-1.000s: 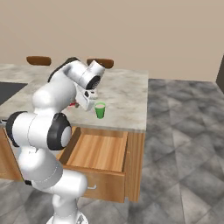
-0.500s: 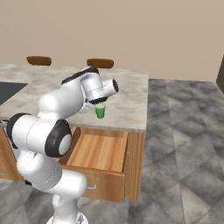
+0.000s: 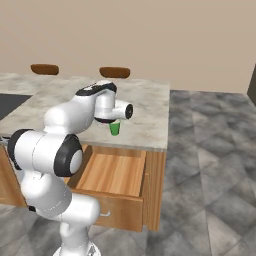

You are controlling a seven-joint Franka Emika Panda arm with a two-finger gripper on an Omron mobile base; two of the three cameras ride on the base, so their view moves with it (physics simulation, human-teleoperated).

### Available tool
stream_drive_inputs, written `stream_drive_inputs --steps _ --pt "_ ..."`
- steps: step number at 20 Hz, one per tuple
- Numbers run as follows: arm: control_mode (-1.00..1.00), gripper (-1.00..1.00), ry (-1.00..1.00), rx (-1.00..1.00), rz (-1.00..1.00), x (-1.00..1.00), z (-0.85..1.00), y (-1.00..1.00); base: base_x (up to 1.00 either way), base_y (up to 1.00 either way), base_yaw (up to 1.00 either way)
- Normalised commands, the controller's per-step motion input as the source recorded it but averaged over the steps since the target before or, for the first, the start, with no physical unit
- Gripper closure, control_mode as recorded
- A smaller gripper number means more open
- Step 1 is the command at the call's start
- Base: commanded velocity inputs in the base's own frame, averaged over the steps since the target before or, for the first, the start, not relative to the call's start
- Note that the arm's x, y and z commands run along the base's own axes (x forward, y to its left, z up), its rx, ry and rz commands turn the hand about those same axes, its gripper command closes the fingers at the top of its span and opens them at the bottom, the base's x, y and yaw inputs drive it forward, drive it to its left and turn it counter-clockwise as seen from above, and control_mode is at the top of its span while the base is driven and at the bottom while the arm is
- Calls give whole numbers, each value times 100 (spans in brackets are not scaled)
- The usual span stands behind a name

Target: Pick up the straw from the right drawer and put it inside the smoothie cup.

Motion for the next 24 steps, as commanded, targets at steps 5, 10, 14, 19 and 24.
stream_drive_inputs --steps 5,10,14,19,24 --pt "-100 100 19 24 -19 66 17 -16 0 0 0" --pt "-100 100 5 22 -1 48 0 -38 0 0 0" --pt "-100 100 0 22 0 42 -1 -50 0 0 0" --pt "-100 100 0 11 0 33 -8 -36 0 0 0" --pt "-100 100 0 0 0 18 -18 -18 0 0 0"
